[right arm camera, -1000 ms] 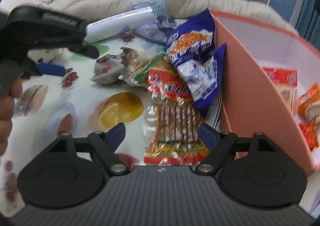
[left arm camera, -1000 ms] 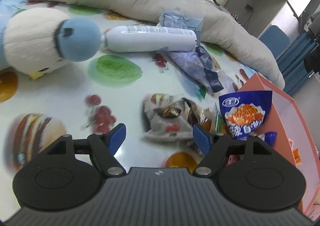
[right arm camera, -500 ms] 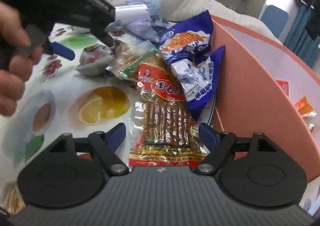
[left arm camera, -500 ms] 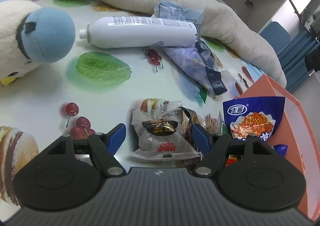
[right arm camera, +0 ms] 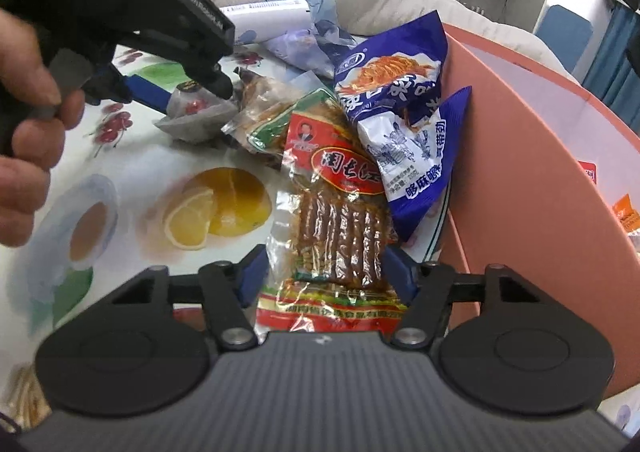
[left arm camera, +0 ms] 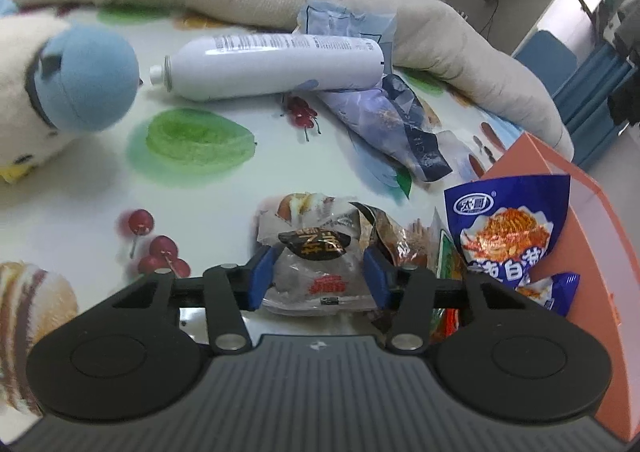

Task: Organize snacks
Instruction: 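Lower the right tool onto the red spicy strip pack while the left tool approaches the clear pastry, then grasp the red spicy strip pack with the right tool while the left tool grasps the clear pastry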

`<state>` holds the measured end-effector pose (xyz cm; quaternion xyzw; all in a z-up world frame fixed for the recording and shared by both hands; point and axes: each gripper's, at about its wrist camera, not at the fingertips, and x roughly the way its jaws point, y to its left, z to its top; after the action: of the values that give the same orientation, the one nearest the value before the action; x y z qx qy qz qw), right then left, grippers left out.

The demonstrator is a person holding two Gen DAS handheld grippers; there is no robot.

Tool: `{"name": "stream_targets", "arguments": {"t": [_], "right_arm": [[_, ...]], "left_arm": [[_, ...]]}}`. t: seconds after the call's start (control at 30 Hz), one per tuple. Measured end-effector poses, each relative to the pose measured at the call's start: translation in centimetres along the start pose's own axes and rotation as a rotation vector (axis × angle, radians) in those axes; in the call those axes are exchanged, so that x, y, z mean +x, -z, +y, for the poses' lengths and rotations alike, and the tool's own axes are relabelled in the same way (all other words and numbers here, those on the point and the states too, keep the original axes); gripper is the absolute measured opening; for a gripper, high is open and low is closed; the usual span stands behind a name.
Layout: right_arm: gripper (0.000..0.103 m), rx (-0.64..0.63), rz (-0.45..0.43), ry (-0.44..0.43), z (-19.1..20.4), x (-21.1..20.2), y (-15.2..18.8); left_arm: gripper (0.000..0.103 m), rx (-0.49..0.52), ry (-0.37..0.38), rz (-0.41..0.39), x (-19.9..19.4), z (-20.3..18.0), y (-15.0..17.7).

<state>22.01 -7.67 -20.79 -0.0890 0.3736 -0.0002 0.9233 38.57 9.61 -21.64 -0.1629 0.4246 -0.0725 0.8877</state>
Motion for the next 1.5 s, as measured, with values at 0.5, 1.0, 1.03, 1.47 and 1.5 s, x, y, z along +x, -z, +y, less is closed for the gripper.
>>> {"name": "stream_targets", "arguments": {"t": [0.5, 1.0, 1.03, 1.47, 1.5], "right_arm": [[0.019, -0.022, -0.022, -0.091, -0.5, -4.3, 1.1], [0.013, -0.111, -0.012, -0.184, 0.5, -10.1, 3.8], [0.013, -0.117, -0.009, -0.192, 0.6, -10.5, 4.0], [0.062, -0.045, -0.017, -0.338, -0.7, -12.3, 5.0], [0.068, -0.049, -0.025, -0.344, -0.9, -12.2, 4.9]], "left_arm": [[0.05, -0.052, -0.098, -0.01, -8.7, 2.4, 5.2], [0.019, -0.058, -0.139, -0.037, -17.3, 2.1, 13.2], [0.019, -0.065, -0.137, -0.038, -17.7, 2.2, 13.6], [0.041, -0.137, -0.088, -0.059, -18.4, 3.0, 14.7], [0.052, -0.129, -0.088, -0.061, -18.0, 3.0, 14.4]]}}
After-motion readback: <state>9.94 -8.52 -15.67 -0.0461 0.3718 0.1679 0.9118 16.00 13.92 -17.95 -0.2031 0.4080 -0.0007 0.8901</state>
